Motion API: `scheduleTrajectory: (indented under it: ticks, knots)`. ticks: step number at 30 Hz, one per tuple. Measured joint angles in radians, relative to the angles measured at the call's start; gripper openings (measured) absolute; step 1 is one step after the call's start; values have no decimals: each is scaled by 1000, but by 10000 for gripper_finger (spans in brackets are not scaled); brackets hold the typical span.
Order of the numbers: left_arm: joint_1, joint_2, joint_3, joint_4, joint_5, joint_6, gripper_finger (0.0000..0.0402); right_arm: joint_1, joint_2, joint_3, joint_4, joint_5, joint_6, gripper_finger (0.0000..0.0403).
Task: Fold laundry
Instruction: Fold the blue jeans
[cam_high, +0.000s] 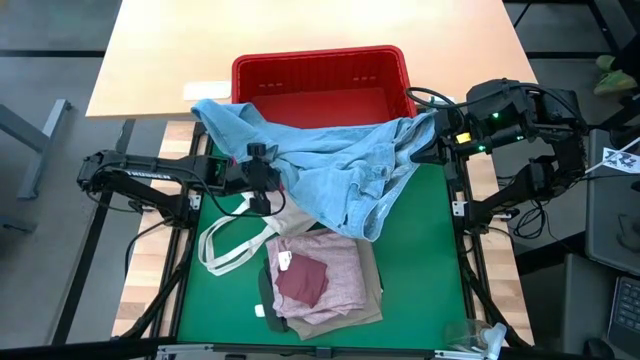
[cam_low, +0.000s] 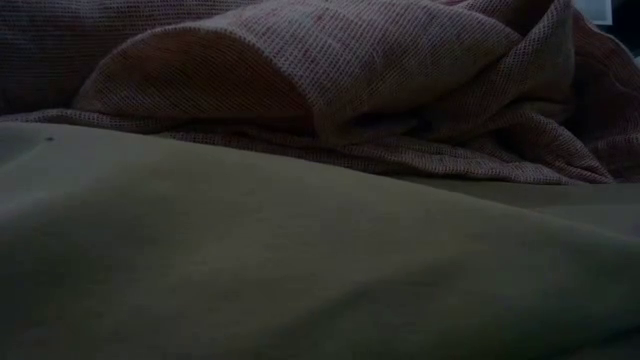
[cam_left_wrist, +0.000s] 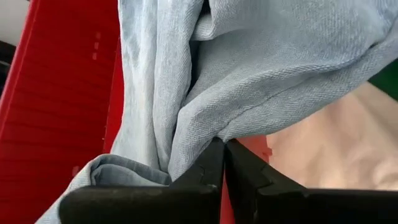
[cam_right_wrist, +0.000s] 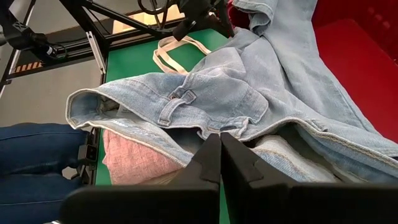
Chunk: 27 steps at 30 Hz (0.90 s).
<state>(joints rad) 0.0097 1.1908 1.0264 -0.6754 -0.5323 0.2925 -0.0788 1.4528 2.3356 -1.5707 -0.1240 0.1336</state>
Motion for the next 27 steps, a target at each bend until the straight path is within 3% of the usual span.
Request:
scheduleTrajectory:
  ticks: [9, 16, 27]
  knots:
    - [-26, 0, 2, 55, 1, -82, 2, 0, 0, 0, 0, 27, -1, 0]
    - [-92, 0, 97, 54, 38, -159, 1, 0, 0, 0, 0, 35, -1, 0]
    - [-196, 0, 330, -121, 240, -331, 0, 0, -2, -80, 0, 34, 0, 0]
